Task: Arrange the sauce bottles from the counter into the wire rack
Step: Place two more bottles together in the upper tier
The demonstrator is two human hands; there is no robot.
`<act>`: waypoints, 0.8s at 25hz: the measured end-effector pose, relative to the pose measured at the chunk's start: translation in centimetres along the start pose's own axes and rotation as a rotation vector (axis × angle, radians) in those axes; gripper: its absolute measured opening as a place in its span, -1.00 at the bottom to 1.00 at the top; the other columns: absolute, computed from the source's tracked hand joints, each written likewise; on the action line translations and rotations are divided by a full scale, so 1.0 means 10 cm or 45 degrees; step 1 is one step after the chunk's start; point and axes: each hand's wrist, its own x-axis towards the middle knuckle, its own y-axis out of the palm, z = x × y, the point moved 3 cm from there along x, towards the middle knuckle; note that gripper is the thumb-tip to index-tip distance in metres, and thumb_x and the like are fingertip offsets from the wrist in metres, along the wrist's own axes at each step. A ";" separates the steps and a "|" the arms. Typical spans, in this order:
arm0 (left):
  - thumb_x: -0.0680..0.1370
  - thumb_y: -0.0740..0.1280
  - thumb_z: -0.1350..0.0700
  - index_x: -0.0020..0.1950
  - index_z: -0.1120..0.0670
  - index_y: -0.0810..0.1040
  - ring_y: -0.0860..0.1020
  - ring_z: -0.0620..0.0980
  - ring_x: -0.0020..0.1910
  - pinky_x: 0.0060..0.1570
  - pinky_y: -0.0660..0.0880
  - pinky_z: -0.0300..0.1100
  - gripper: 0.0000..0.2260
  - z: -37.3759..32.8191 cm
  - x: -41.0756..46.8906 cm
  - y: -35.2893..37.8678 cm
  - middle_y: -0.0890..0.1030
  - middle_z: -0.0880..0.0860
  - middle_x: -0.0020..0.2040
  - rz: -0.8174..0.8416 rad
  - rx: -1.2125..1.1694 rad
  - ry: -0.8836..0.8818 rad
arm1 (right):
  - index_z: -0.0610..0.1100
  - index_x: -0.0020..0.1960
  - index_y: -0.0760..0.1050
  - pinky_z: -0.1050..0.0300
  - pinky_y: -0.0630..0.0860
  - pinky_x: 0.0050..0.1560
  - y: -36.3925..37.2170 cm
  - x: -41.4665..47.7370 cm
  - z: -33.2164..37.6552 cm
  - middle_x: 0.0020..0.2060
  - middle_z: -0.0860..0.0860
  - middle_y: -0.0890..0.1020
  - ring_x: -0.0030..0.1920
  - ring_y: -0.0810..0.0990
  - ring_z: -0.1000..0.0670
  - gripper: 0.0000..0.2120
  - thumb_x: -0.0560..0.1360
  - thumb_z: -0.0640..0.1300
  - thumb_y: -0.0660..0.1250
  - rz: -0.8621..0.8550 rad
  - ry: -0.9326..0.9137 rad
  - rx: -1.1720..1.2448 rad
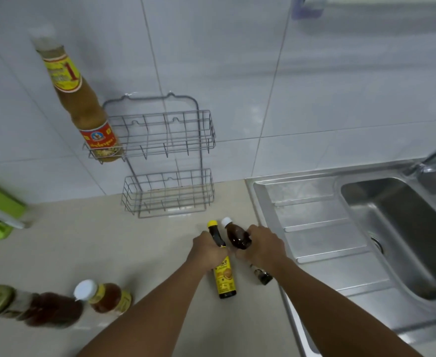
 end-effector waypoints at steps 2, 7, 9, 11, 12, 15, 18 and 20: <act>0.41 0.48 0.02 0.15 0.08 0.47 0.60 0.12 0.05 0.03 0.62 0.02 -0.62 -0.08 -0.08 -0.08 0.57 0.10 0.11 -0.058 -0.017 0.119 | 0.02 -0.03 0.53 0.15 0.45 -0.27 -0.11 -0.04 -0.01 -0.17 0.07 0.64 -0.15 0.64 -0.02 -0.62 0.26 0.14 0.53 -0.041 0.017 0.231; 0.49 0.47 0.02 0.27 -0.09 0.43 0.58 0.00 0.06 -0.03 0.52 -0.12 -0.60 -0.55 -0.46 -0.75 0.56 -0.05 0.10 -0.306 -0.137 0.535 | 0.08 -0.08 0.57 0.40 0.43 -0.38 -0.81 -0.17 0.37 -0.21 0.12 0.66 -0.25 0.63 0.18 -0.71 0.26 0.03 0.59 -0.272 -0.134 0.717; 0.49 0.47 0.01 0.33 -0.09 0.43 0.52 -0.03 0.16 0.09 0.49 -0.14 -0.56 -0.74 -0.67 -1.19 0.51 -0.04 0.17 -0.457 -0.182 0.717 | 0.11 -0.11 0.58 0.50 0.46 -0.39 -1.23 -0.26 0.70 -0.22 0.14 0.67 -0.28 0.64 0.27 -0.71 0.22 0.04 0.57 -0.396 -0.271 0.832; 0.49 0.48 -0.03 0.40 -0.07 0.40 0.46 -0.09 0.19 0.14 0.41 -0.19 -0.49 -0.90 -0.89 -1.68 0.45 -0.03 0.20 -0.653 -0.170 0.888 | 0.13 -0.12 0.59 0.49 0.49 -0.31 -1.69 -0.35 1.10 -0.24 0.13 0.71 -0.27 0.64 0.30 -0.69 0.16 0.11 0.53 -0.514 -0.456 0.926; 0.48 0.48 -0.04 0.41 -0.06 0.39 0.45 -0.09 0.20 0.16 0.43 -0.18 -0.46 -0.97 -1.00 -1.94 0.45 -0.03 0.21 -0.749 -0.170 0.958 | 0.13 -0.10 0.60 0.45 0.52 -0.28 -1.90 -0.39 1.30 -0.24 0.12 0.73 -0.25 0.65 0.27 -0.68 0.17 0.13 0.53 -0.558 -0.549 0.958; 0.45 0.51 -0.02 0.40 -0.02 0.42 0.50 0.01 0.23 0.23 0.53 -0.02 -0.44 -1.13 -1.22 -2.64 0.50 0.02 0.21 -0.992 -0.157 1.078 | 0.13 -0.02 0.62 0.32 0.63 -0.18 -2.40 -0.43 1.87 -0.18 0.14 0.76 -0.17 0.71 0.18 -0.66 0.23 0.11 0.56 -0.632 -0.761 1.040; 0.43 0.52 -0.01 0.37 -0.03 0.44 0.53 0.03 0.23 0.20 0.54 0.06 -0.45 -1.20 -1.26 -3.03 0.55 0.01 0.22 -1.115 -0.076 1.070 | 0.00 0.15 0.62 0.20 0.67 -0.05 -2.64 -0.32 2.29 -0.07 0.11 0.75 -0.04 0.73 0.12 -0.59 0.34 -0.03 0.60 -0.654 -0.874 0.997; 0.43 0.52 0.03 0.34 0.00 0.45 0.54 0.04 0.21 0.17 0.55 0.08 -0.48 -1.19 -1.21 -3.09 0.58 0.01 0.19 -1.140 -0.030 1.062 | -0.08 0.20 0.62 0.13 0.69 0.01 -2.65 -0.20 2.46 -0.02 0.03 0.75 0.02 0.73 0.07 -0.58 0.37 -0.10 0.61 -0.655 -0.897 0.945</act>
